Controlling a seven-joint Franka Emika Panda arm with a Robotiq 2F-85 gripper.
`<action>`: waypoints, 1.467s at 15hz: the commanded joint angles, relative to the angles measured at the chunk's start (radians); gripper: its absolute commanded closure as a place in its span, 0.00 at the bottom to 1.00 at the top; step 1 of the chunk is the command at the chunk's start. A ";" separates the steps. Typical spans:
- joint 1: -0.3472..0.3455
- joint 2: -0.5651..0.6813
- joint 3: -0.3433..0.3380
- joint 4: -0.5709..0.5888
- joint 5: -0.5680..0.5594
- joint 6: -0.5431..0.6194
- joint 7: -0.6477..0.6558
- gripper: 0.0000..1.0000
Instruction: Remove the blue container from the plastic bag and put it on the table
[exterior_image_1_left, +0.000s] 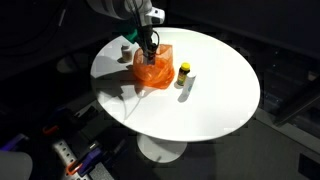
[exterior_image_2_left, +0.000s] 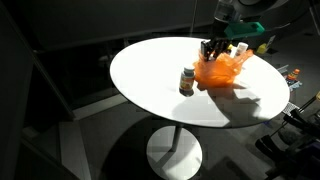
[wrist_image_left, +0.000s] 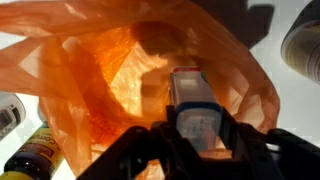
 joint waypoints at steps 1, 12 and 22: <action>0.009 -0.080 -0.004 -0.063 -0.019 -0.103 0.037 0.81; 0.000 -0.217 -0.016 -0.127 -0.172 -0.212 0.088 0.81; -0.001 -0.316 0.044 -0.132 -0.346 -0.168 0.099 0.81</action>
